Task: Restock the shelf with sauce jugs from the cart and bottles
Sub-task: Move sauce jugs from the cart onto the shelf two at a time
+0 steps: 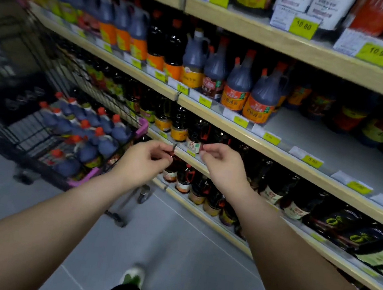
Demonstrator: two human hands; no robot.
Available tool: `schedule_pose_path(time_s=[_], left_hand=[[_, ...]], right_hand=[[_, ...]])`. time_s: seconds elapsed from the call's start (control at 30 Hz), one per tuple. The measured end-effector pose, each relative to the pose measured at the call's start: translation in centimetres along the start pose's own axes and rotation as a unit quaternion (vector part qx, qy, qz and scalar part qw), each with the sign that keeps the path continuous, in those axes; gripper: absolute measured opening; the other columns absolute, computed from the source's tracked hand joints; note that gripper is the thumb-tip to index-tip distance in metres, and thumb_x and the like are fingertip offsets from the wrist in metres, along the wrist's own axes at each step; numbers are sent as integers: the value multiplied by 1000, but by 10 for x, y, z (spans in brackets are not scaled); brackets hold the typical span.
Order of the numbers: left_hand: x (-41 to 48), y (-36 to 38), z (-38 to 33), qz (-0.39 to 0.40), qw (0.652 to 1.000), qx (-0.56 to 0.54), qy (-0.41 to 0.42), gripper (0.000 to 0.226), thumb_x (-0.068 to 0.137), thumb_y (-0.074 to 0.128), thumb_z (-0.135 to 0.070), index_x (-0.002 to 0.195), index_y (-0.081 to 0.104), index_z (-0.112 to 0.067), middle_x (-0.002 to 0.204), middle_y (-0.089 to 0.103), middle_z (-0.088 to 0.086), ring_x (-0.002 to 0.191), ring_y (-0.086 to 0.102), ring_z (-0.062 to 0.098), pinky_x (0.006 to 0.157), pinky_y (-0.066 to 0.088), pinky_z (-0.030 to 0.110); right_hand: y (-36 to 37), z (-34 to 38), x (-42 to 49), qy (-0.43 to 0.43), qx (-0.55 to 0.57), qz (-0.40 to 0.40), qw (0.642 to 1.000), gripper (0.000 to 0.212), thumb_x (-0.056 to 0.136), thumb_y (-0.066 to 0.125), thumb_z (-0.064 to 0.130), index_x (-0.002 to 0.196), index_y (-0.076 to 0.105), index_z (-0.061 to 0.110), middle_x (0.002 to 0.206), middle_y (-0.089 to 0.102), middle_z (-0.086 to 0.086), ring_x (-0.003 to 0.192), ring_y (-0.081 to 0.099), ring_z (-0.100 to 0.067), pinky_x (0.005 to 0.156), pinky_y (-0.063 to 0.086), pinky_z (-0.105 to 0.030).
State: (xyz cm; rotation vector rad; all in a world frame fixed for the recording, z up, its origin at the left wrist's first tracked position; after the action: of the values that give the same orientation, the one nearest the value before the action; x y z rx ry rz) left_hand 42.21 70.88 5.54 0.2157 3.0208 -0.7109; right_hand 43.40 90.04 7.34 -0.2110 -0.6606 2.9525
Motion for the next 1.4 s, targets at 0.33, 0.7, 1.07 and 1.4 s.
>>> schedule_pose_path(time_s=[0.33, 0.7, 1.07, 1.4], left_hand=[[-40, -161, 76, -115, 993, 19, -32, 10, 85, 69, -18, 90, 66, -26, 94, 71, -4, 93, 65, 11, 88, 49, 29], [-45, -352, 171, -121, 989, 54, -59, 9, 87, 66, -13, 95, 67, -15, 87, 67, 0, 55, 55, -11, 54, 39, 7], [30, -401, 216, -81, 991, 65, -85, 10, 86, 67, -16, 94, 66, -23, 87, 69, -6, 68, 60, -4, 69, 47, 16], [108, -403, 271, -45, 979, 101, -172, 7, 87, 66, -21, 94, 67, -23, 88, 68, -8, 82, 64, 8, 76, 48, 16]], right_hand=[[160, 81, -14, -47, -13, 82, 995, 23, 92, 62, 19, 113, 66, 9, 97, 63, -1, 88, 57, -10, 60, 41, -4], [360, 152, 0, -26, 26, 84, 996, 18, 91, 64, 13, 107, 67, 6, 92, 65, -7, 89, 60, -18, 75, 42, -24], [423, 159, 78, 23, -16, 108, 994, 15, 92, 60, 12, 106, 63, 8, 99, 65, -6, 94, 58, -17, 82, 43, -27], [492, 104, 159, 42, -160, 300, 939, 32, 86, 66, 4, 117, 60, 2, 107, 63, -12, 107, 60, -29, 93, 49, -35]])
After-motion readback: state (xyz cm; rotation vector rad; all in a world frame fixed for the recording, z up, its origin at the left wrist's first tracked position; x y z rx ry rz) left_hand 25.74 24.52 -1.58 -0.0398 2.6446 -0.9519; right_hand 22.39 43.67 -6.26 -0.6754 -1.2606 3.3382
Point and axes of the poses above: each hand's wrist, its own x-axis towards the middle knuckle, its own y-axis out of the palm, z = x × y, the point moved 4 cm from there along x, towards the middle knuckle
